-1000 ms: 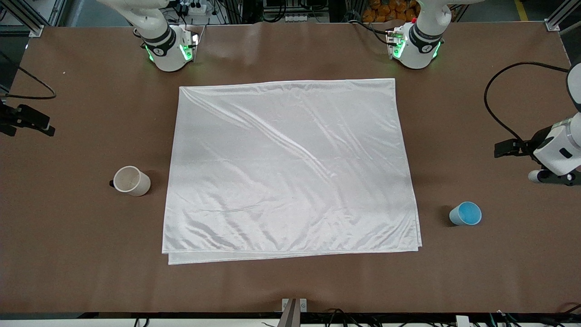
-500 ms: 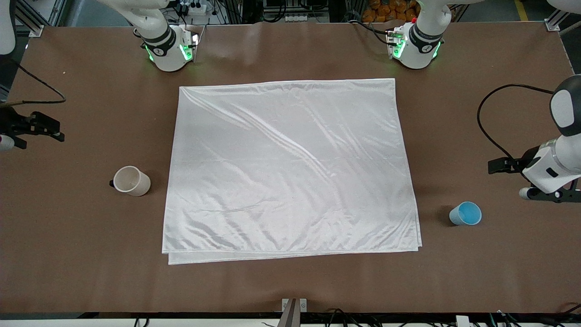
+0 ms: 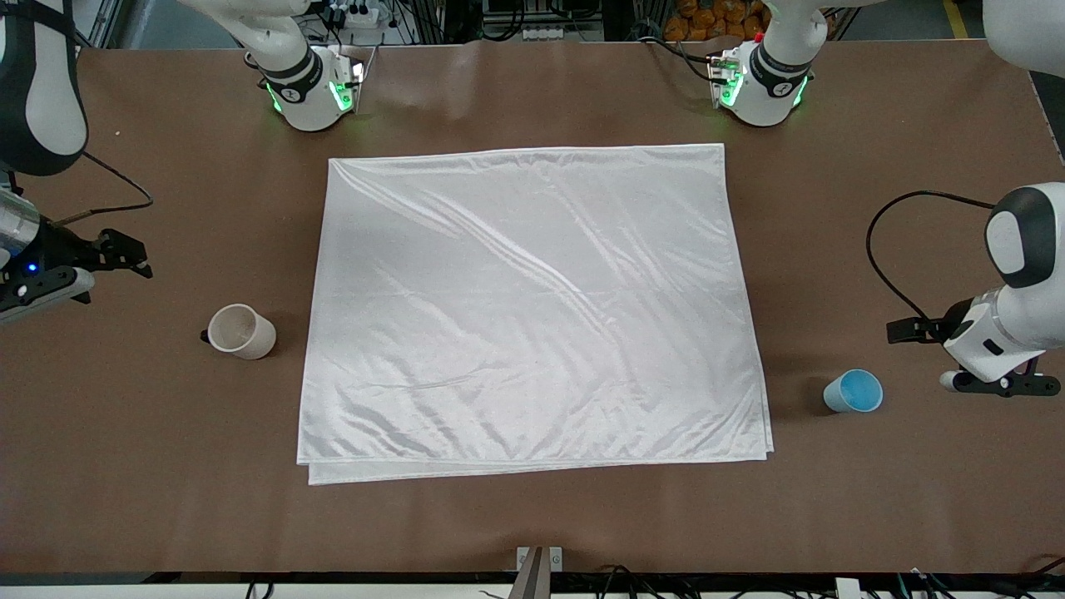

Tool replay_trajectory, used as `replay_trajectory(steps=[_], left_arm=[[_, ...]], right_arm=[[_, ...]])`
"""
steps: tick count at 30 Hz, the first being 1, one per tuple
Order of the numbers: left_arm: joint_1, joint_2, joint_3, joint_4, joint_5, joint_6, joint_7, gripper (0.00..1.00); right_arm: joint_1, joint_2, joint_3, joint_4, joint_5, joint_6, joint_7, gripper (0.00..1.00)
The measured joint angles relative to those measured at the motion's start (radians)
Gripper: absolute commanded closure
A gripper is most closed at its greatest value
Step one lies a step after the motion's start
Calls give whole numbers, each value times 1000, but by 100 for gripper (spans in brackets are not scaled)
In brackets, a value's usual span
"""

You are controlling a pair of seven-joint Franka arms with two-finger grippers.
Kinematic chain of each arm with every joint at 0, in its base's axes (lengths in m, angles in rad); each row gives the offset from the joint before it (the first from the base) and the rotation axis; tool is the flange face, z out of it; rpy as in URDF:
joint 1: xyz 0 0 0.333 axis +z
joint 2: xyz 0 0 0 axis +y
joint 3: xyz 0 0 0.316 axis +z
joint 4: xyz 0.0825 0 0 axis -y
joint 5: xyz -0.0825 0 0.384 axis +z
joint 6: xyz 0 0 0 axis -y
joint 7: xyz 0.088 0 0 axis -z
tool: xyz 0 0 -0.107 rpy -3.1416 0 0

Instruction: Place blue cup into white mug on cloth

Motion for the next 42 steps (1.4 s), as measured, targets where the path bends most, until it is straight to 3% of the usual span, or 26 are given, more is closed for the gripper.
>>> replay_trajectory(steps=[14, 42], left_arm=[[0, 108, 0, 0, 0, 152, 0, 0], [27, 221, 2, 1, 0, 329, 0, 0]], right_arm=[[-24, 57, -1, -85, 0, 122, -276, 1], [-36, 268, -2, -98, 0, 375, -875, 2]])
